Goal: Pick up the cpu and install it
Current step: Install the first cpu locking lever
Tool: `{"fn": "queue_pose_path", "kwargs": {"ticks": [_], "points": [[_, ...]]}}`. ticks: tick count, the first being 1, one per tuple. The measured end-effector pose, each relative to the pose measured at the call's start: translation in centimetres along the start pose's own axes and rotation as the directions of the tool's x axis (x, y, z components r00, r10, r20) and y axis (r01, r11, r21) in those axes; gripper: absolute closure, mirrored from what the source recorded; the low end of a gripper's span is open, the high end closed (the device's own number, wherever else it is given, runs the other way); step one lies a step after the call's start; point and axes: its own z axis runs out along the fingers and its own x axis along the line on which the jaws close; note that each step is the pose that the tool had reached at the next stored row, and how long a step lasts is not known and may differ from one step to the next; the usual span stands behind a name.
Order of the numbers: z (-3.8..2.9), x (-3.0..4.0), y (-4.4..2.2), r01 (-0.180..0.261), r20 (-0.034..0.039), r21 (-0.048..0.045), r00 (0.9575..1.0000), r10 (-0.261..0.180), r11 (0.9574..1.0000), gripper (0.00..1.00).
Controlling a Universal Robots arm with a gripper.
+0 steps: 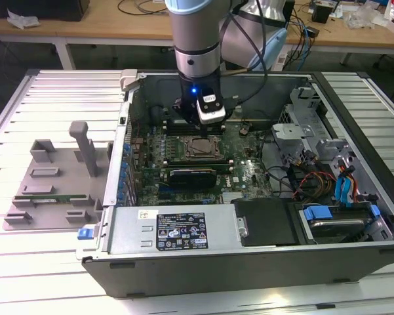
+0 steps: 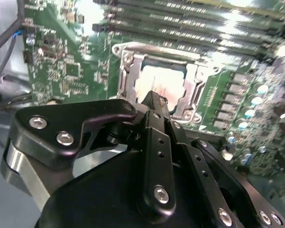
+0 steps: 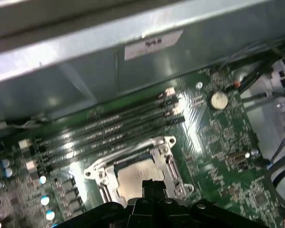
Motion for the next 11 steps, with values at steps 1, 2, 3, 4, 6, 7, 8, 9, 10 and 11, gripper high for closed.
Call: {"fn": "queue_pose_path", "kwargs": {"ticks": [1,2,3,4,6,7,8,9,10,11], "points": [[0.05,0.01,-0.02,0.002,-0.0068,0.0068,1.0000,-0.001,1.0000,0.89],[0.08,0.01,-0.04,0.005,-0.0089,0.0076,0.9999,-0.005,1.0000,0.89],[0.08,0.01,-0.04,0.007,-0.0090,0.0075,0.9999,-0.007,0.9999,0.89],[0.08,0.01,-0.03,0.008,-0.0090,0.0073,0.9999,-0.008,0.9999,0.89],[0.15,0.01,-0.03,0.051,-0.0116,0.0058,0.9986,-0.051,0.9987,0.89],[0.18,0.02,-0.03,0.066,-0.0127,0.0061,0.9977,-0.066,0.9978,0.89],[0.21,0.02,-0.04,0.082,-0.0142,0.0079,0.9965,-0.082,0.9966,0.89],[0.27,0.03,-0.04,0.105,-0.0169,0.0113,0.9944,-0.105,0.9944,0.89],[0.34,0.04,-0.05,0.138,-0.0210,0.0167,0.9903,-0.138,0.9903,0.89],[0.39,0.04,-0.05,0.160,-0.0239,0.0203,0.9870,-0.159,0.9870,0.89]]}}
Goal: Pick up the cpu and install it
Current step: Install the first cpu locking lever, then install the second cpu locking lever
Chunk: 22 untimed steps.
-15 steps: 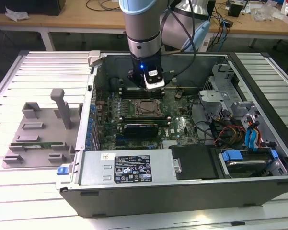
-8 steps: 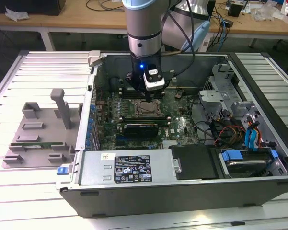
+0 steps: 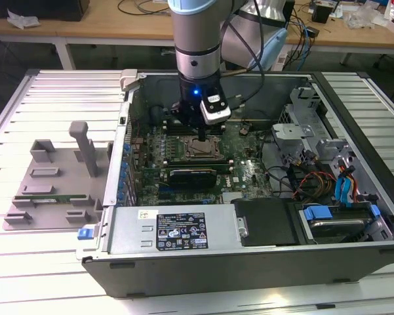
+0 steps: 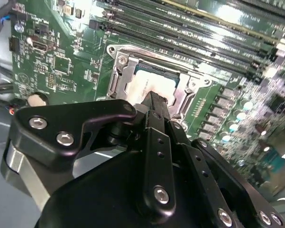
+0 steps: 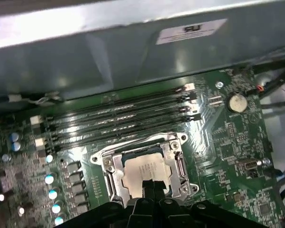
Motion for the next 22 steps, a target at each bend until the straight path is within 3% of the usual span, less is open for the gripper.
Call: {"fn": "queue_pose_path", "kwargs": {"ticks": [2,4,6,7,8,10,22], "points": [[0.18,0.02,0.00,0.085,-0.0072,-0.0008,0.9963,-0.085,0.9964,0.89],[0.28,0.03,-0.01,0.120,-0.0124,0.0009,0.9927,-0.120,0.9928,0.89],[0.36,0.01,0.00,0.157,-0.0244,0.0150,0.9874,-0.156,0.9875,0.89],[0.42,-0.16,0.03,0.188,-0.0398,0.0356,0.9816,-0.187,0.9815,0.89],[0.52,-0.81,0.17,0.214,-0.0438,0.0327,0.9763,-0.212,0.9764,0.89],[0.53,-0.96,0.20,0.221,-0.0461,0.0322,0.9746,-0.219,0.9748,0.89],[0.34,-0.99,0.20,0.221,-0.0460,0.0330,0.9746,-0.219,0.9748,0.89]]}}
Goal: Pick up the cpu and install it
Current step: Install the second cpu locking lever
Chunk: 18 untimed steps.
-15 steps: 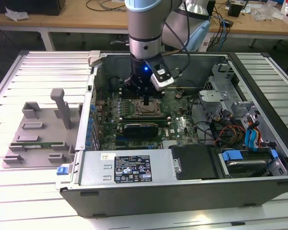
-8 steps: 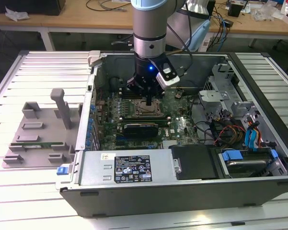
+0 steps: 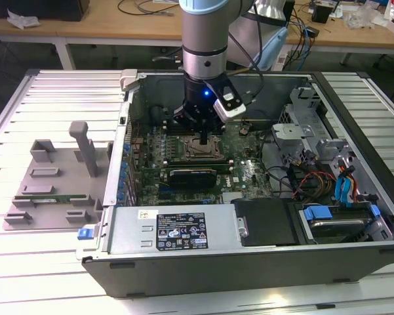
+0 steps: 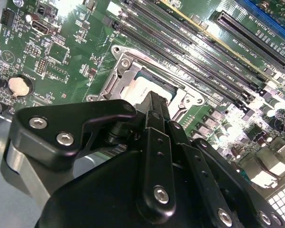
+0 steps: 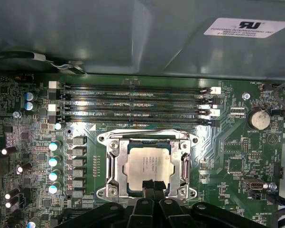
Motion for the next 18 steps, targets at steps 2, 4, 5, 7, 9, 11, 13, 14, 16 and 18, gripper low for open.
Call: {"fn": "queue_pose_path", "kwargs": {"ticks": [2,4,5,7,9,11,13,14,16,18], "points": [[0.00,0.00,0.00,0.000,0.0000,0.0002,1.0000,0.000,1.0000,0.89],[-0.02,0.00,0.00,0.000,-0.0001,0.0005,1.0000,0.000,1.0000,0.89],[-0.19,-0.01,0.00,0.000,-0.0001,0.0005,1.0000,0.000,1.0000,0.89],[-0.45,-0.03,-0.04,0.000,0.0001,0.0002,1.0000,0.000,1.0000,0.89],[-0.44,-0.02,-0.44,0.000,-0.0001,0.0006,1.0000,0.000,1.0000,0.89],[-0.41,-0.01,-1.14,0.000,0.0000,0.0005,1.0000,0.000,1.0000,0.89],[-0.39,0.00,-1.72,0.000,0.0000,0.0006,1.0000,0.000,1.0000,0.89],[-0.38,0.01,-1.86,0.000,0.0000,0.0005,1.0000,0.000,1.0000,0.89],[-0.36,0.01,-2.33,0.000,0.0001,0.0004,1.0000,0.000,1.0000,0.89],[-0.36,0.02,-2.65,0.000,0.0000,0.0005,1.0000,0.000,1.0000,0.89]]}}
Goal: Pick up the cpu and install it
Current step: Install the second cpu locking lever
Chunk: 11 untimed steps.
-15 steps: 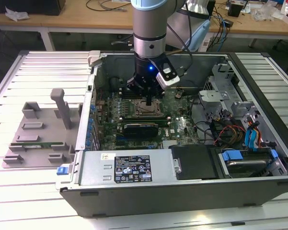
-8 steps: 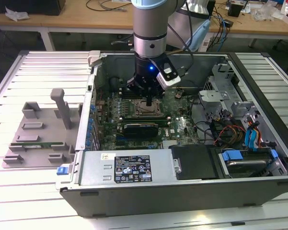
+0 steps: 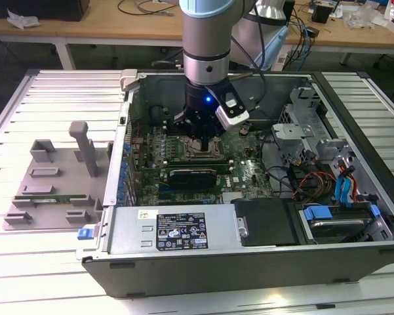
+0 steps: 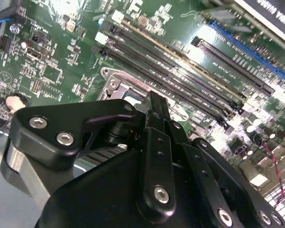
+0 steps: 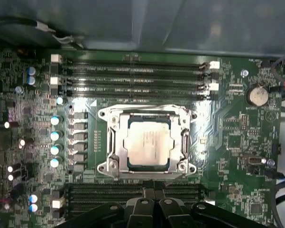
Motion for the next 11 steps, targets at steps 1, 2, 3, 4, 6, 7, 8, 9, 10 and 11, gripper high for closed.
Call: {"fn": "queue_pose_path", "kwargs": {"ticks": [1,2,3,4,6,7,8,9,10,11], "points": [[0.01,0.00,-0.18,0.000,0.0000,0.0000,1.0000,0.000,1.0000,0.89],[0.01,0.01,-0.29,0.000,0.0000,0.0000,1.0000,0.000,1.0000,0.89],[0.01,0.01,-0.38,0.000,0.0000,0.0000,1.0000,0.000,1.0000,0.89],[0.02,0.01,-0.45,0.000,0.0001,-0.0002,1.0000,0.000,1.0000,0.89],[0.05,0.23,-0.47,0.000,0.0001,0.0000,1.0000,0.000,1.0000,0.89],[0.03,0.76,-0.63,0.000,0.0000,0.0001,1.0000,0.000,1.0000,0.89],[0.03,0.98,-0.83,0.000,0.0000,-0.0001,1.0000,0.000,1.0000,0.89],[0.10,1.31,-0.88,0.000,0.0001,-0.0001,1.0000,0.000,1.0000,0.89],[0.12,1.35,-0.90,0.000,-0.0002,0.0006,1.0000,0.000,1.0000,0.89],[0.12,1.35,-0.90,0.000,-0.0001,0.0011,1.0000,0.000,1.0000,0.89]]}}
